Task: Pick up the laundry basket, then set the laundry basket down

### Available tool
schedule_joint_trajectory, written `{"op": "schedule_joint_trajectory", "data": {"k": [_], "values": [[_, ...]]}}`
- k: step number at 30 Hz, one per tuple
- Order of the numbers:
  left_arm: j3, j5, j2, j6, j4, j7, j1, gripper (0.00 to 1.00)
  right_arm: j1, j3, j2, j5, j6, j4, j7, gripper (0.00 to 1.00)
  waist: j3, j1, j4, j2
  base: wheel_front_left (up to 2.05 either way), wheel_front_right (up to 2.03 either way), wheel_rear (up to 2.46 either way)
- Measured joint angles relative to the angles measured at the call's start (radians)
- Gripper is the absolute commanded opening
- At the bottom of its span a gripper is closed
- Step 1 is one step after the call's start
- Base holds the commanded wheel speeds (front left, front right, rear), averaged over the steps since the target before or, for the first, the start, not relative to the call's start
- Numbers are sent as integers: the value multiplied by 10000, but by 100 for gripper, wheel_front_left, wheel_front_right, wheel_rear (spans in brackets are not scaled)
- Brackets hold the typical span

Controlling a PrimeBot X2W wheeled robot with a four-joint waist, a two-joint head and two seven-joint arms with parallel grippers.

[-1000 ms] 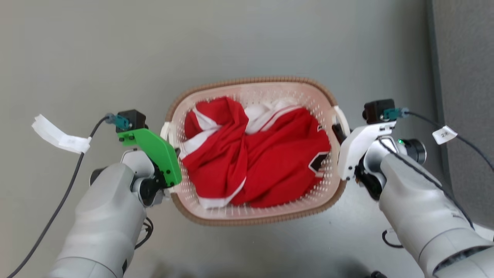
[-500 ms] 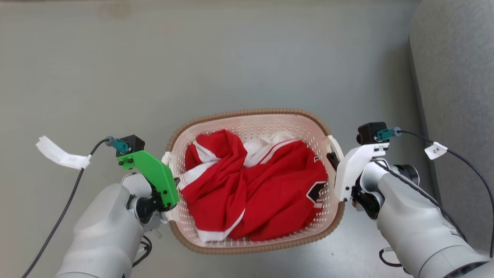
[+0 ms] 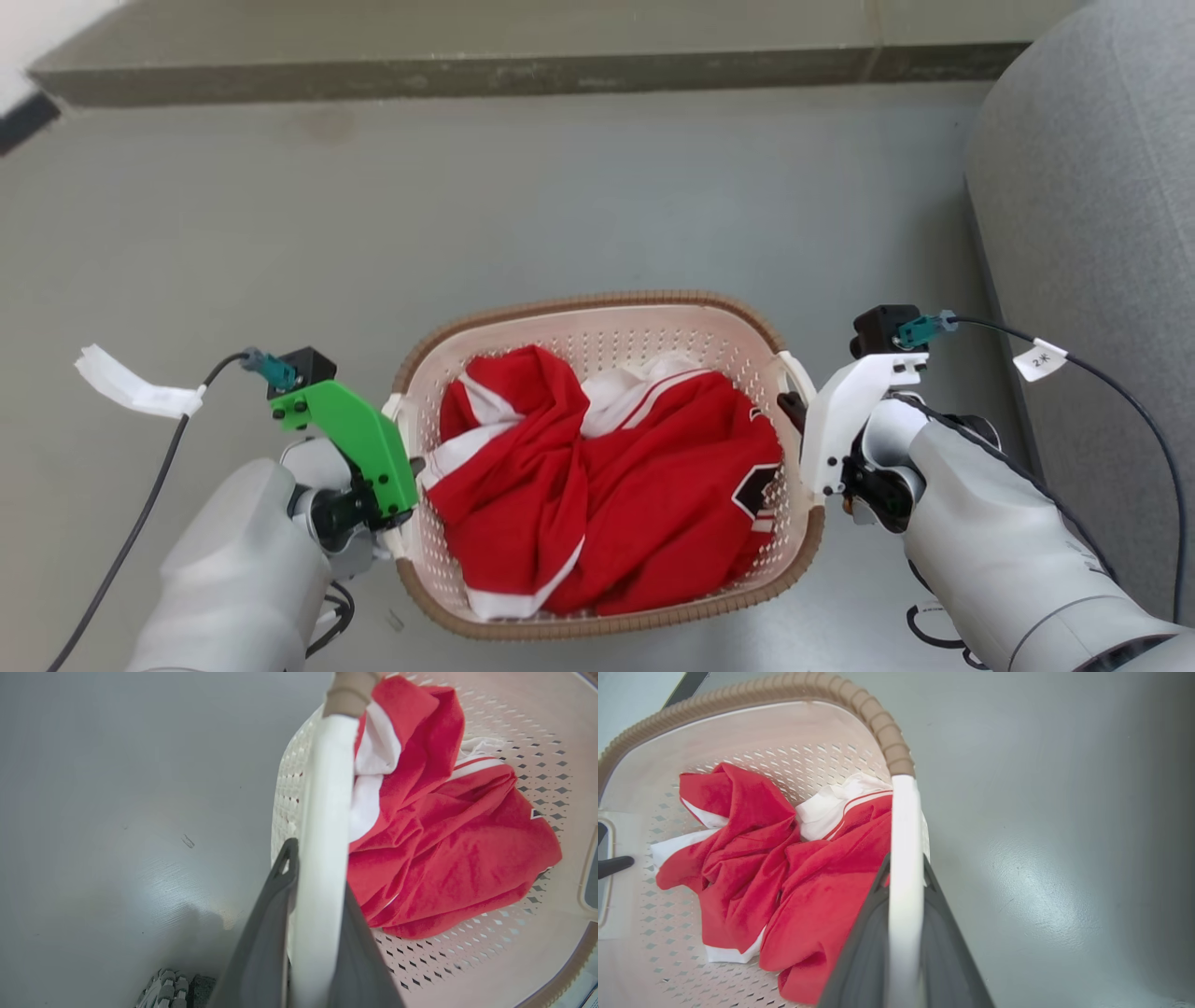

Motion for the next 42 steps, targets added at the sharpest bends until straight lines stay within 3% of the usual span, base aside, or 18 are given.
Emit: {"op": "schedule_joint_trajectory", "data": {"k": [19, 42], "values": [[-38, -454, 48, 0, 224, 591, 320, 0, 31, 174, 38, 610, 19, 144, 872, 0, -1146, 0, -75, 0, 0, 0, 0], [-134, -652, 6, -4, 512, 884, 1011, 0, 732, 451, 96, 1195, 27, 242, 1083, 0, -2387, 0, -74, 0, 0, 0, 0]]}}
